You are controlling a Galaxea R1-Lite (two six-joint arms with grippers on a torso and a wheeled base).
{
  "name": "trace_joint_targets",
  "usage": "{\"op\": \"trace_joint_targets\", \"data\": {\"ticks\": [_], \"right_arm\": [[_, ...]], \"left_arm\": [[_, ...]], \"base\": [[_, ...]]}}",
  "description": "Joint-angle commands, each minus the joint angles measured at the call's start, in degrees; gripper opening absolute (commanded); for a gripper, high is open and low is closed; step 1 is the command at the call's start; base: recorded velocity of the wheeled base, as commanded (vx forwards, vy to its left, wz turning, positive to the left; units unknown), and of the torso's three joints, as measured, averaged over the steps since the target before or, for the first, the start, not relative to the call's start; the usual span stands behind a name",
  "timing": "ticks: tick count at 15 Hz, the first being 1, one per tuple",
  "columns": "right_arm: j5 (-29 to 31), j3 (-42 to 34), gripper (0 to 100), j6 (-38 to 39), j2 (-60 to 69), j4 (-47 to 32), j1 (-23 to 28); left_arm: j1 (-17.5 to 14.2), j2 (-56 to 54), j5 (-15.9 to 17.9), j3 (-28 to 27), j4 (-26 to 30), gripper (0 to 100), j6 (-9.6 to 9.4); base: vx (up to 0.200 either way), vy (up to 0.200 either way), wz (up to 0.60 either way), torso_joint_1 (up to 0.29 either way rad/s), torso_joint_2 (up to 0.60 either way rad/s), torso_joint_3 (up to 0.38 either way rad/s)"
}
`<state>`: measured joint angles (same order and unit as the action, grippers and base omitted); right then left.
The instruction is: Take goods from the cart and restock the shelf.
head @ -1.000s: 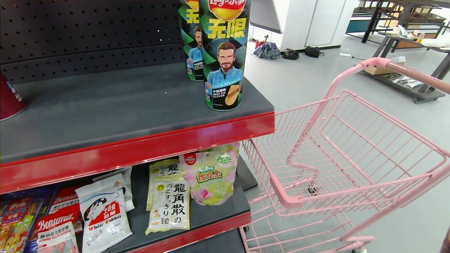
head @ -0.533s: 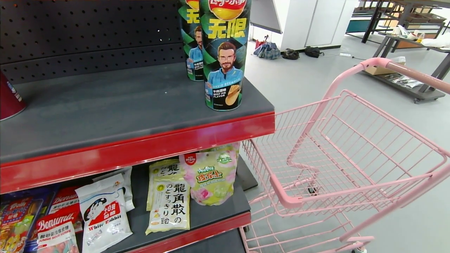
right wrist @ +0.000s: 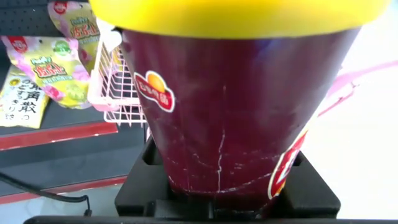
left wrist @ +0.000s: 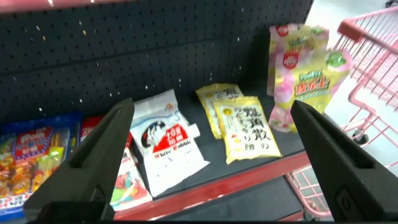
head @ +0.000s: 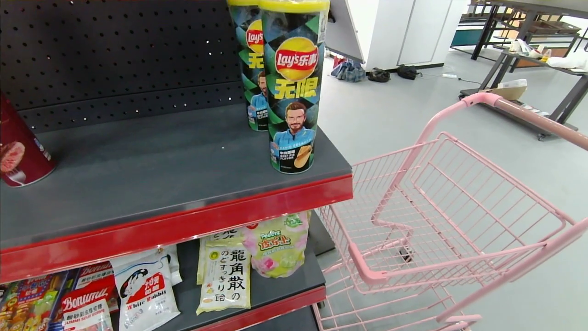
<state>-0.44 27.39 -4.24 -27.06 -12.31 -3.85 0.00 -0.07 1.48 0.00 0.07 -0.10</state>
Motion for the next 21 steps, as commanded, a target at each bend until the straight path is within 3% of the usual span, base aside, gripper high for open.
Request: {"op": "trace_joint_targets", "data": {"ticks": [1, 11, 21], "right_arm": [[0.00, -0.06, 0, -0.06, -0.27, 0.01, -0.01], [0.00, 0.12, 0, -0.15, -0.80, 0.01, -0.01], [0.00, 0.47, 0, -2.88, -1.68, 0.27, 0.07]], "left_arm": [[0.00, 0.07, 0.02, 0.00, 0.01, 100, 0.01], [0.00, 0.07, 0.02, 0.00, 0.01, 100, 0.01], [0.00, 0.07, -0.07, 0.00, 0.01, 100, 0.01]], "base": [[0.000, 0.000, 0.00, 0.149, -0.52, -0.364], [0.000, 0.000, 0.00, 0.194, -0.57, -0.370], [0.000, 0.000, 0.00, 0.157, -0.39, -0.230]]}}
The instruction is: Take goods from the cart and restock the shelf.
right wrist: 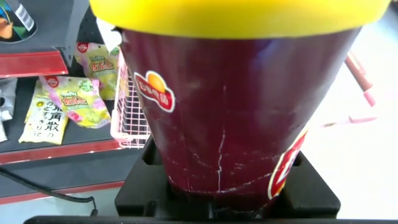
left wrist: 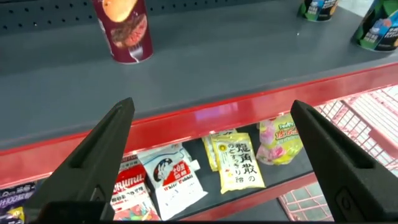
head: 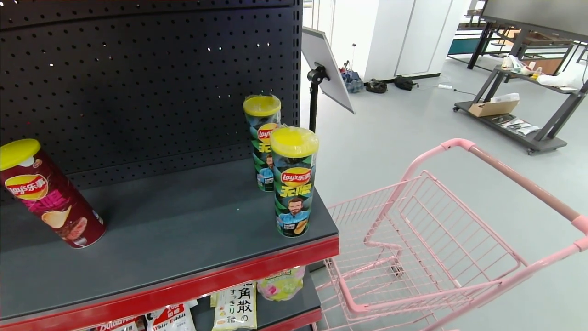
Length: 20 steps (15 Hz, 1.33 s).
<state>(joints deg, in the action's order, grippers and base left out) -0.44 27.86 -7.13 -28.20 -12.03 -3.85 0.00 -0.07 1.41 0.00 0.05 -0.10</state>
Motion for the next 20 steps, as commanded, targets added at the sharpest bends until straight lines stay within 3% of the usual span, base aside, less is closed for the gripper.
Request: {"op": "trace_joint_targets", "data": {"ticks": [1, 10, 12, 20], "right_arm": [[0.18, 0.01, 0, -0.51, -0.63, 0.08, 0.07], [1.41, -0.61, 0, -1.66, -0.98, 0.25, -0.19], [1.41, -1.14, 0, -1.66, 0.77, 0.25, 0.16], [-1.58, -5.36, 0, 1.42, 7.98, -0.10, -0.54]], "left_arm": [[0.00, 0.07, -0.01, 0.00, 0.04, 100, 0.01], [0.00, 0.07, 0.08, 0.00, 0.04, 100, 0.01], [0.00, 0.07, 0.08, 0.00, 0.04, 100, -0.08], [0.00, 0.07, 0.08, 0.00, 0.04, 100, -0.08]], "base": [[0.000, 0.000, 0.00, 0.041, -0.07, -0.046], [0.000, 0.000, 0.60, 0.009, -0.01, -0.005], [0.000, 0.000, 0.00, 0.000, 0.00, 0.000], [0.000, 0.200, 0.00, 0.001, 0.00, 0.001]]}}
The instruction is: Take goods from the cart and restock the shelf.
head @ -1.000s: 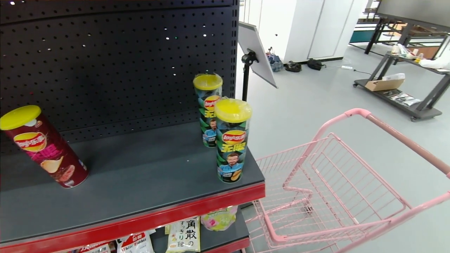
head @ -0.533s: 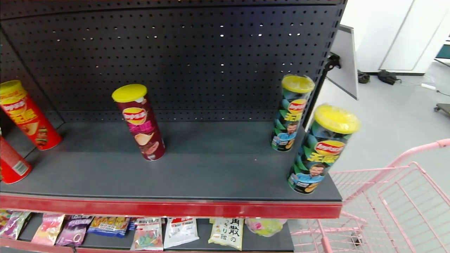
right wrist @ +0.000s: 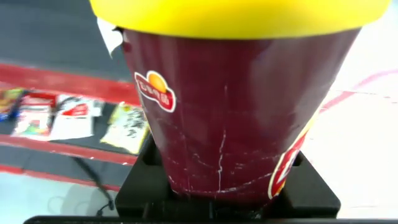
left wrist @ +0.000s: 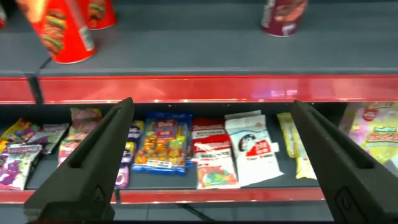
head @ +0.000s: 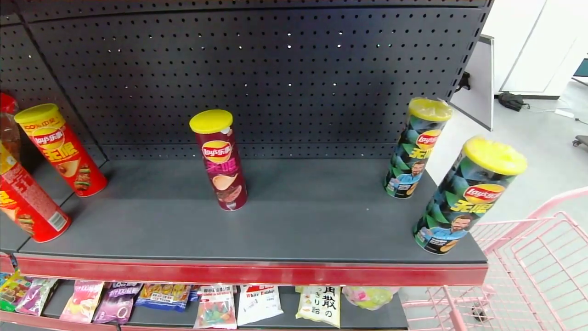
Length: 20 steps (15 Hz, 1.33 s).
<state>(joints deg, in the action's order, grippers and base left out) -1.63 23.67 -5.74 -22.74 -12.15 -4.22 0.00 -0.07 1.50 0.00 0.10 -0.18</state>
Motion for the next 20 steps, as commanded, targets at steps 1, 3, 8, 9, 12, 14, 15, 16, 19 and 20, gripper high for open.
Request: {"op": "trace_joint_targets", "data": {"ticks": [1, 3, 8, 9, 12, 14, 15, 16, 19, 20], "right_arm": [[-1.00, -1.79, 0, 0.03, 3.22, 0.03, -0.18], [-1.35, -1.70, 0, 0.03, 3.31, 0.20, -0.18], [-3.90, -1.53, 0, -0.06, 4.10, 0.20, -0.18], [-4.43, -1.79, 0, -0.06, 4.54, 0.11, -0.18], [-4.69, -2.14, 0, -0.06, 4.81, -0.06, -0.18], [-4.78, -2.23, 0, -0.06, 4.81, -0.06, -0.18], [-4.96, -2.58, 0, -0.06, 4.72, 0.03, -0.26], [-5.93, -2.58, 0, -0.06, 4.72, 0.03, -0.18], [-6.63, -2.76, 0, -0.06, 4.45, 0.29, -0.26], [-7.95, -2.84, 0, -0.15, 4.54, 0.38, -0.70]], "left_arm": [[0.00, 0.07, -0.09, 0.00, -0.01, 100, 0.01], [0.00, 0.07, -0.09, 0.00, -0.01, 100, 0.01], [0.00, 0.07, -0.09, 0.00, -0.01, 100, 0.01], [0.00, 0.07, -0.01, 0.00, -0.01, 100, 0.01], [0.00, 0.07, -0.01, 0.00, -0.01, 100, -0.08], [0.00, 0.07, -0.01, 0.00, -0.01, 100, 0.01], [0.00, 0.07, -0.01, 0.00, -0.01, 100, -0.08], [0.00, 0.07, -0.09, 0.00, -0.01, 100, -0.08], [0.00, 0.07, -0.01, 0.00, -0.01, 100, 0.01], [0.00, 0.07, -0.09, 0.00, -0.01, 100, 0.01]], "base": [[0.000, 0.200, 0.00, -0.002, 0.00, 0.002], [0.000, 0.200, 0.00, 0.005, 0.00, 0.000], [0.000, 0.200, 0.00, 0.003, 0.00, 0.002], [0.000, 0.200, 0.00, 0.007, 0.01, 0.002], [0.000, 0.067, 0.00, 0.002, 0.00, 0.001], [0.100, 0.000, 0.00, 0.004, 0.00, 0.001], [0.200, 0.000, 0.00, 0.007, 0.00, -0.002], [0.200, 0.000, 0.00, -0.012, 0.00, 0.007], [0.067, 0.000, 0.00, -0.007, -0.01, 0.002], [0.000, 0.000, 0.00, 0.000, 0.00, 0.000]]}}
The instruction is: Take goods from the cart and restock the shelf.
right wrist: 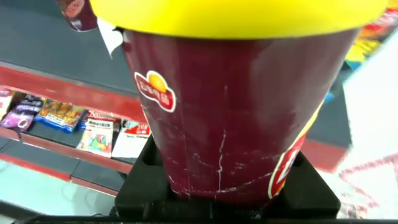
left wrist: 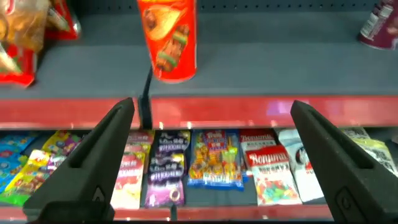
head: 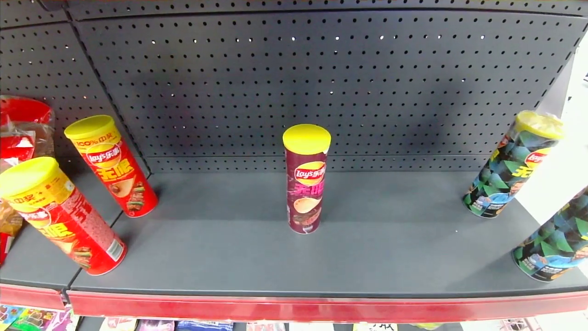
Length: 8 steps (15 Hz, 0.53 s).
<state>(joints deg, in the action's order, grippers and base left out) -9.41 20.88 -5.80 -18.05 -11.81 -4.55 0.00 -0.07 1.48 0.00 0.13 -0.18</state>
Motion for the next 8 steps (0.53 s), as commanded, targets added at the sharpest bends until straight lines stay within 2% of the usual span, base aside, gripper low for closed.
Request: {"op": "trace_joint_targets", "data": {"ticks": [1, 6, 7, 8], "right_arm": [[-1.75, 0.04, 0, -0.09, -0.14, 0.04, -0.90], [-5.53, 1.79, 0, -0.17, -0.40, 0.04, -1.08], [-6.50, 1.71, 0, -0.17, -0.31, 0.12, -1.08], [-7.02, 1.88, 0, -0.17, -0.31, 0.12, -1.08]], "left_arm": [[0.00, 0.07, -0.07, 0.00, -0.05, 100, 0.01], [0.35, 1.57, 0.19, 0.00, -0.05, 100, -0.08], [0.35, 1.13, 3.18, -0.44, -0.75, 100, -0.26], [1.67, 7.28, 6.70, -8.53, -2.77, 100, 1.15]], "base": [[0.000, 0.000, 0.00, 0.000, 0.00, 0.000], [0.000, 0.000, 0.00, 0.000, 0.00, 0.000], [0.000, 0.000, 0.00, 0.000, 0.00, 0.000], [0.000, 0.000, 0.00, 0.000, 0.00, 0.000]]}}
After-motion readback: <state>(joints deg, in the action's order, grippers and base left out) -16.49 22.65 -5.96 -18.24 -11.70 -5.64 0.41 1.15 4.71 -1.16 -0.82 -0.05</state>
